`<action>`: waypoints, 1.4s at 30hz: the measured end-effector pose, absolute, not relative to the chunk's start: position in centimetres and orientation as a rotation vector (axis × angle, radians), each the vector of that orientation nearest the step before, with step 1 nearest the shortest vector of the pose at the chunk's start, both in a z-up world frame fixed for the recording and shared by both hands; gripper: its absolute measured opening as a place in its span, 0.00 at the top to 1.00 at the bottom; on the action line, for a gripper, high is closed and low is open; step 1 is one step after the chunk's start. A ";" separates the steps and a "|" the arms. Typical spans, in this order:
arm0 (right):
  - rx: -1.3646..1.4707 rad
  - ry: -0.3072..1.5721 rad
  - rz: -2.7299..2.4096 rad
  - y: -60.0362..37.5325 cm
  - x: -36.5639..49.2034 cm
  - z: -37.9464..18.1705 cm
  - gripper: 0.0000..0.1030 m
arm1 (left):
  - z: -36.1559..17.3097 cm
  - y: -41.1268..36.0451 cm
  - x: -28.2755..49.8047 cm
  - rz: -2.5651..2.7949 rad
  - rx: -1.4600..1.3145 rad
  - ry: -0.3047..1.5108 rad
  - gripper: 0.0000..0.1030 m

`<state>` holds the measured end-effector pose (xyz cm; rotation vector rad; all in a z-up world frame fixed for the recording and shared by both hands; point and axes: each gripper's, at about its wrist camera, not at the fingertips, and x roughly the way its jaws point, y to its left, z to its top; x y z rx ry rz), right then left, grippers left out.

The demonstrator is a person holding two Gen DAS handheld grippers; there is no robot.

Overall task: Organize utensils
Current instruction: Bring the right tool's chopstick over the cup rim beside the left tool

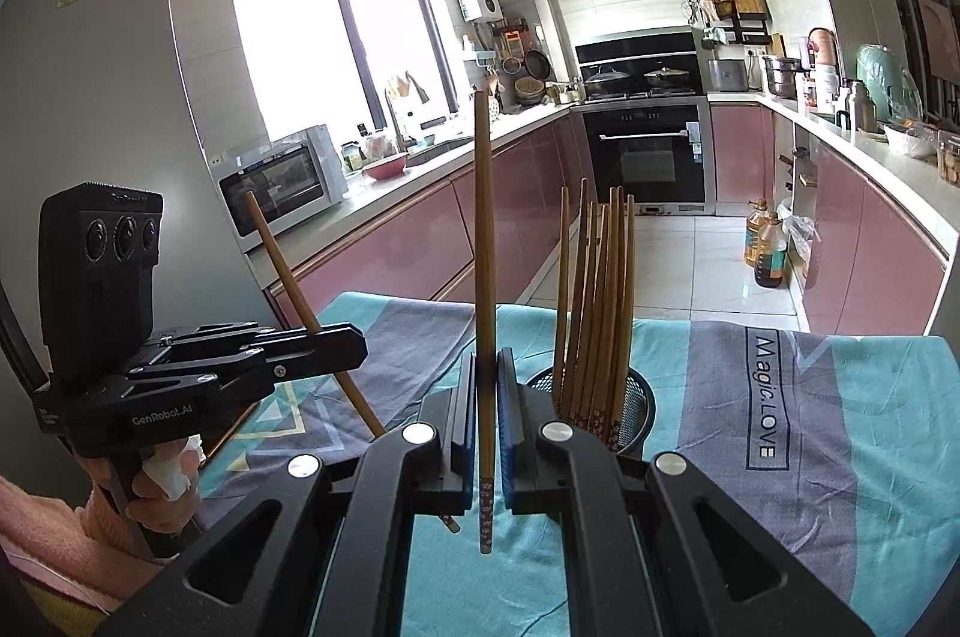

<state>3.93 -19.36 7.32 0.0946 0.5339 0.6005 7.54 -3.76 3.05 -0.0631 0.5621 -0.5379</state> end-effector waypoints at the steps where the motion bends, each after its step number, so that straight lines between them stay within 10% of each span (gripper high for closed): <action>1: 0.094 0.532 0.600 -19.4 4.0 7.4 0.95 | 3.1 -3.7 7.5 -0.541 -0.064 0.561 0.93; 42: 0.099 0.452 0.593 -20.5 6.2 10.3 0.95 | 7.2 -4.5 8.2 -0.586 -0.052 0.489 0.93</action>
